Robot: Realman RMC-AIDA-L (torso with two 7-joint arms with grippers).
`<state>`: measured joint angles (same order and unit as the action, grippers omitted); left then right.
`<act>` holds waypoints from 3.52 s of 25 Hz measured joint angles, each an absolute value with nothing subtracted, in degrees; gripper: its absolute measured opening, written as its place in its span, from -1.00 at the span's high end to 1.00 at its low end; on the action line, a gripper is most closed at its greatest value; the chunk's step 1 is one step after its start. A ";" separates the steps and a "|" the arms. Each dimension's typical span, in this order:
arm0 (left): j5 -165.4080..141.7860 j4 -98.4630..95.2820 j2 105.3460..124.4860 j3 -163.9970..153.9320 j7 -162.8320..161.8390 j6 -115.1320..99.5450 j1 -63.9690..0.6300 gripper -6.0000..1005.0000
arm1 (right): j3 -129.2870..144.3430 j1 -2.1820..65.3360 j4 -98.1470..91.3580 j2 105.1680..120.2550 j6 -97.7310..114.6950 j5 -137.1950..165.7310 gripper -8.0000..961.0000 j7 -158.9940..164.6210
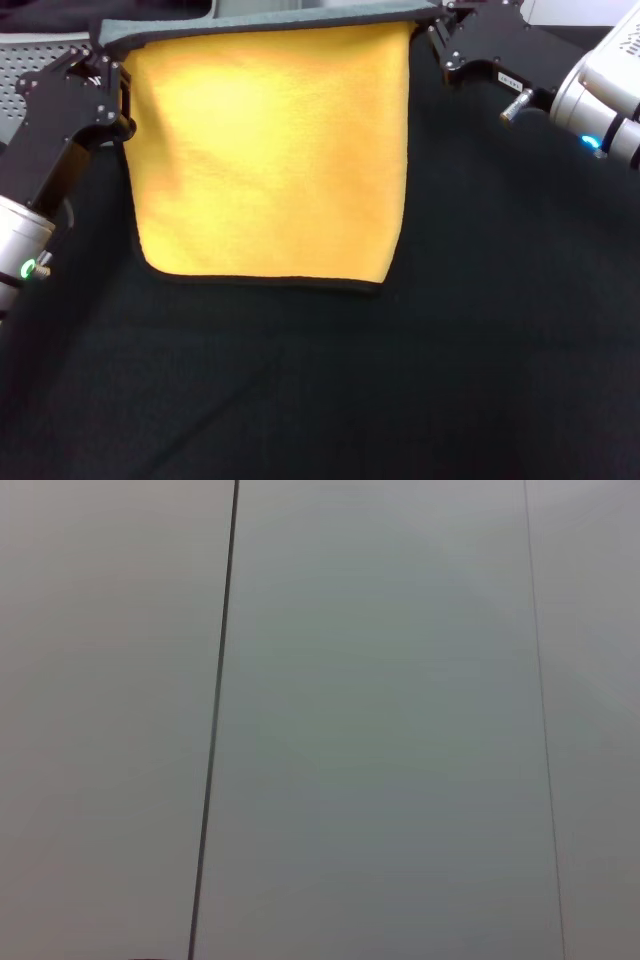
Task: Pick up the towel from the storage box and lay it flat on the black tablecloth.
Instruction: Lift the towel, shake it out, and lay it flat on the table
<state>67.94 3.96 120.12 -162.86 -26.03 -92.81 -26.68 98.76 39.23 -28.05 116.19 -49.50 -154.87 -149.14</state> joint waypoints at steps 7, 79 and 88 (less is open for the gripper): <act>67.95 3.95 120.15 -162.85 -25.95 -92.78 -26.79 0.92 | 99.28 39.23 -28.21 116.18 -49.03 -154.95 0.94 -149.51; 58.03 15.00 119.43 -162.95 -45.26 -116.72 -4.72 0.91 | 129.06 14.40 -59.15 116.04 -59.02 -142.09 0.93 -153.61; 54.88 14.66 119.21 -162.95 -45.29 -116.73 -2.35 0.91 | 129.62 11.32 -59.44 115.51 -66.37 -142.03 0.93 -153.53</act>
<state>54.88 14.66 119.21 -162.95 -45.29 -116.73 -2.35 129.62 11.32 -59.44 115.51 -66.37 -142.03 -153.53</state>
